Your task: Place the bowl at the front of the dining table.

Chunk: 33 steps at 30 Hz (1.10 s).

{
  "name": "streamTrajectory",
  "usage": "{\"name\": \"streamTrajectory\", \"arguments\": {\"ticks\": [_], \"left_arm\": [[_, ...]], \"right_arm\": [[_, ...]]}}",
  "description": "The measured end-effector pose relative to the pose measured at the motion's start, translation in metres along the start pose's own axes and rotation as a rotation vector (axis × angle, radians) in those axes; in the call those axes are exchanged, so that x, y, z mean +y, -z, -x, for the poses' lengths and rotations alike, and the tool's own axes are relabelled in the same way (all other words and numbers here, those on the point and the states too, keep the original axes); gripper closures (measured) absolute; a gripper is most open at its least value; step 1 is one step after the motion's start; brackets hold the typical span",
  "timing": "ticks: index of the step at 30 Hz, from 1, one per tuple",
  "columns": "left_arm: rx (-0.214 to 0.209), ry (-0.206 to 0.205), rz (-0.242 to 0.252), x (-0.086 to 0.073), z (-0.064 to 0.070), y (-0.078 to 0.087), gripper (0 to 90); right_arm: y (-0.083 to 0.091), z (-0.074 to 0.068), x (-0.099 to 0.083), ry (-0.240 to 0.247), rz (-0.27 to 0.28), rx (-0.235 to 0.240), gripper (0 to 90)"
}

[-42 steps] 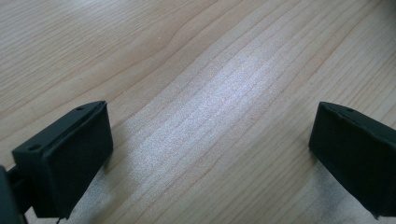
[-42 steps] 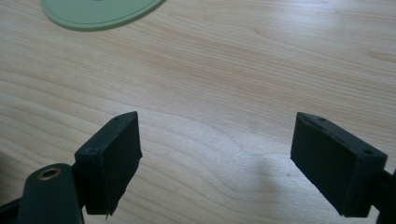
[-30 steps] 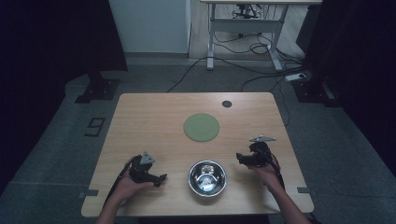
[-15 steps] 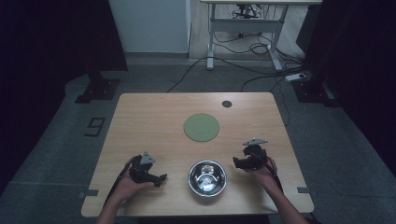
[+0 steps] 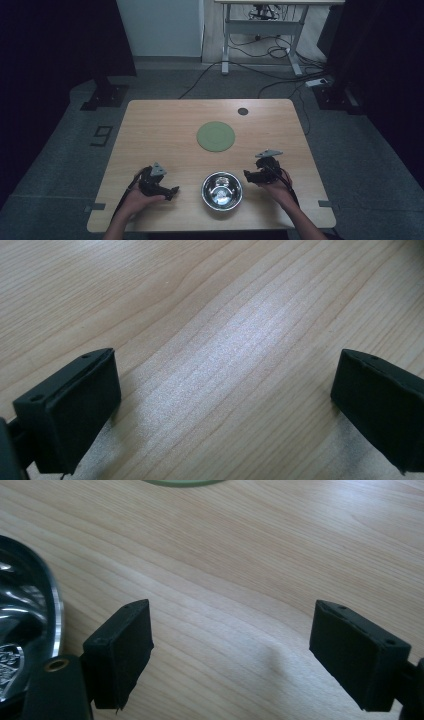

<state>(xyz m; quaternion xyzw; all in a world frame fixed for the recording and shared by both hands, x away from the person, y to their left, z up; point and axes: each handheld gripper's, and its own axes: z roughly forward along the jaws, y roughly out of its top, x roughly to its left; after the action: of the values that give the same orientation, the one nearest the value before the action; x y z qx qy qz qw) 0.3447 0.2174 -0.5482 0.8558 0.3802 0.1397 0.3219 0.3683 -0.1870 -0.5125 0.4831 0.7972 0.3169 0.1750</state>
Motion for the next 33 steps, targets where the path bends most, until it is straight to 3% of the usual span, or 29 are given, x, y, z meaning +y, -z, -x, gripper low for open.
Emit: {"name": "streamTrajectory", "arguments": {"ticks": [19,33], "left_arm": [[0.000,0.000,0.001,0.000,0.000,0.000,0.0],[-0.002,-0.001,0.000,0.000,0.001,0.000,0.0]], "right_arm": [[0.004,-0.021,0.003,0.028,0.032,0.055,18.4],[0.005,-0.028,0.005,0.031,0.048,0.060,19.7]]}}
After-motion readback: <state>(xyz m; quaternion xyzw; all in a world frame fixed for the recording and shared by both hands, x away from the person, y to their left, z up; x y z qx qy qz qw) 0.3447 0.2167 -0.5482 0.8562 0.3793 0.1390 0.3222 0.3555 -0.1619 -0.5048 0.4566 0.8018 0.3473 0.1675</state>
